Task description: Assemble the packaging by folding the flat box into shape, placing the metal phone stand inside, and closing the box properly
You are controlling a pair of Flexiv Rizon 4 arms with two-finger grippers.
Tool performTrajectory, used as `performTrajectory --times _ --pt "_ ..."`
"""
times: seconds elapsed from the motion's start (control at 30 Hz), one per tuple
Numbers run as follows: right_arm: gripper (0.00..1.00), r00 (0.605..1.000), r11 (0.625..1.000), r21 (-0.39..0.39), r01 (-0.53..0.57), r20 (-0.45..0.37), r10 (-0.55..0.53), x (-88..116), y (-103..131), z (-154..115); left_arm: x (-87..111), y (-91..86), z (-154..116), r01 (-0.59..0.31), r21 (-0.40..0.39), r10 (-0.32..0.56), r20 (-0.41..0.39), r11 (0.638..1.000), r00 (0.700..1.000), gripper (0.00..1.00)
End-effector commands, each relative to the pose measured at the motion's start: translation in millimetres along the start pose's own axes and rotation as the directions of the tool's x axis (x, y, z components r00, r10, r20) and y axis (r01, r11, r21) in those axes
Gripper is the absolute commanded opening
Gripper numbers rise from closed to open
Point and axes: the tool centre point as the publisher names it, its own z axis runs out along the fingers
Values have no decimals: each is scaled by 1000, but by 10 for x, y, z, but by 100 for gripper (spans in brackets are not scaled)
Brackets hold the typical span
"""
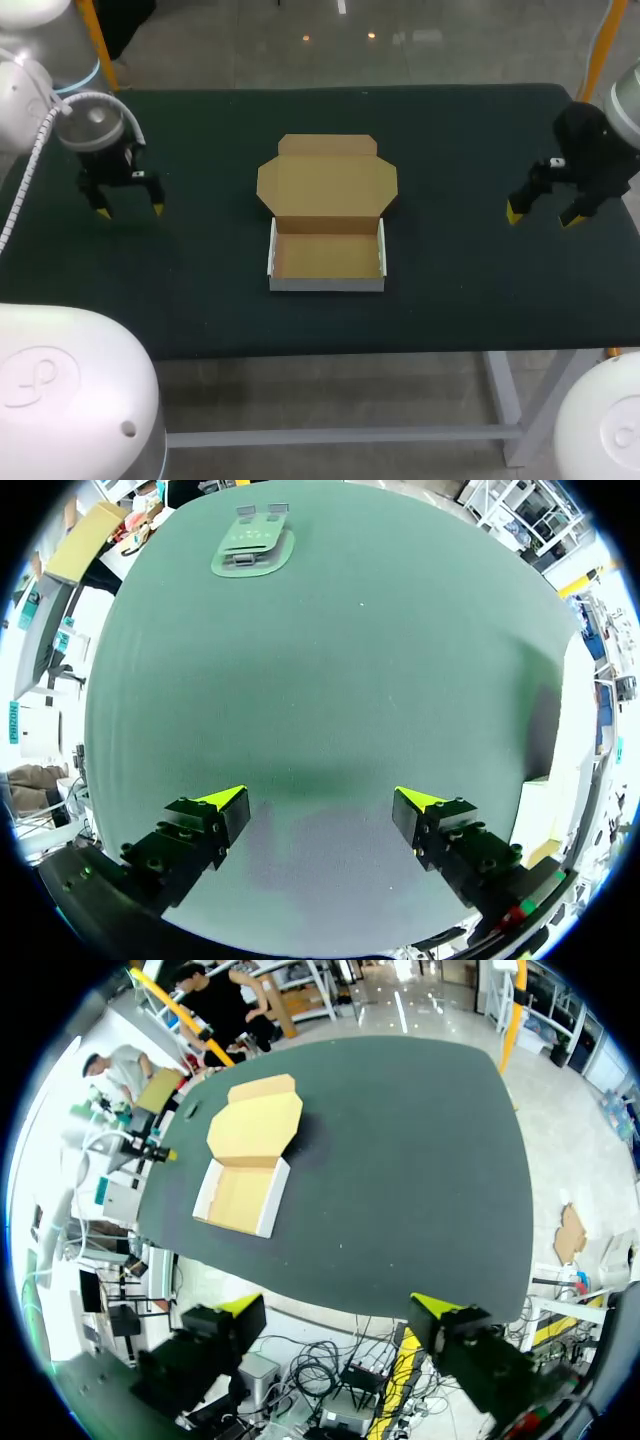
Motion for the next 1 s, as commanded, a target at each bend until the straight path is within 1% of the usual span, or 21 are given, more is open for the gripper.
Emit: performTrajectory --times 0.03,0.53,0.83,1.0 --pt "100 1000 1000 5 0 1 0 5 0 -24 -47 -150 82 0 -28 0 1 1000 1000 100" --pt "100 1000 1000 5 0 1 0 5 0 -24 -296 -603 205 -11 -42 10 -4 999 1000 100" --pt "100 1000 1000 5 0 1 0 5 0 -24 -434 -830 245 -21 -41 21 -4 999 1000 100" --pt "100 1000 1000 5 0 1 0 5 0 -24 -489 -929 273 -33 -41 33 -3 999 999 100"
